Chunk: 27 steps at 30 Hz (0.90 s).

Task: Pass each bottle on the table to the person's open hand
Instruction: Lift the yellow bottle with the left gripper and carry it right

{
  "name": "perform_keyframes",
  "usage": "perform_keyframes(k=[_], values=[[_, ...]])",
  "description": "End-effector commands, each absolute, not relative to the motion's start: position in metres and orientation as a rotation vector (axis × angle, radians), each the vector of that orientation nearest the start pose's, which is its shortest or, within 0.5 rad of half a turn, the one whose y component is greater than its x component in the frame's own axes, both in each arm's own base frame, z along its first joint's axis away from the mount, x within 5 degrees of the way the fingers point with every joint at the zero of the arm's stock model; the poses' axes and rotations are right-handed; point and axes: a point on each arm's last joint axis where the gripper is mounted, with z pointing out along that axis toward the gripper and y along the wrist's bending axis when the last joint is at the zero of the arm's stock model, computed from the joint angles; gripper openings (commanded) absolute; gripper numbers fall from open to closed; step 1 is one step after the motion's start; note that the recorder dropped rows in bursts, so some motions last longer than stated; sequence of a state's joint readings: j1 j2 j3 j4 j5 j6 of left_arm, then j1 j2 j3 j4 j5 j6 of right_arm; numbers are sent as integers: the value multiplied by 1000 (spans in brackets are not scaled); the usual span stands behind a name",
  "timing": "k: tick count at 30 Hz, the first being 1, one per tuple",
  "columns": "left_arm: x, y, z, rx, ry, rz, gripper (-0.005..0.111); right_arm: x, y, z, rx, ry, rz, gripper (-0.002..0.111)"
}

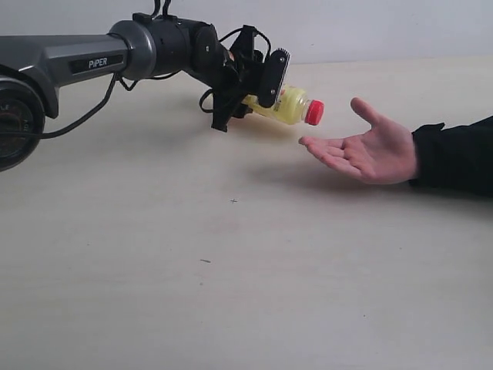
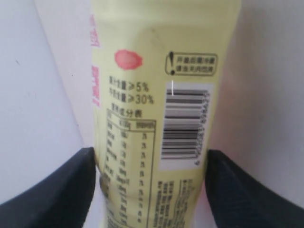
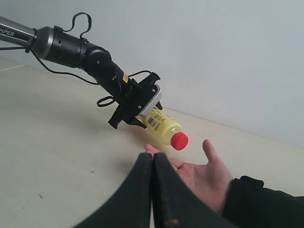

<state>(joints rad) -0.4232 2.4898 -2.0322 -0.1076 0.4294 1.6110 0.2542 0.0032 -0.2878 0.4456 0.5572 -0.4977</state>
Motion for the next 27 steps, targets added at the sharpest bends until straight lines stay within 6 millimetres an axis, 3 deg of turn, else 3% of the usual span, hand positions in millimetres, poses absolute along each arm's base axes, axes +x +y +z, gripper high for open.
perform_keyframes(k=[1,8,14,18,27], values=[[501,-232,141,1983,1369,446,0,25,28,261,-477,1644,303,0],[499,-231,152,1983,1365,445,0,25,28,261,-477,1644,303,0],[495,-233,183,1954,1317,478,0,25,28,261,-477,1644,303,0],[487,-237,199,2025,1240,495,0,25,28,261,-477,1644,303,0],[472,-231,226,2088,1291,430,0,25,28,261,-477,1644,303,0]])
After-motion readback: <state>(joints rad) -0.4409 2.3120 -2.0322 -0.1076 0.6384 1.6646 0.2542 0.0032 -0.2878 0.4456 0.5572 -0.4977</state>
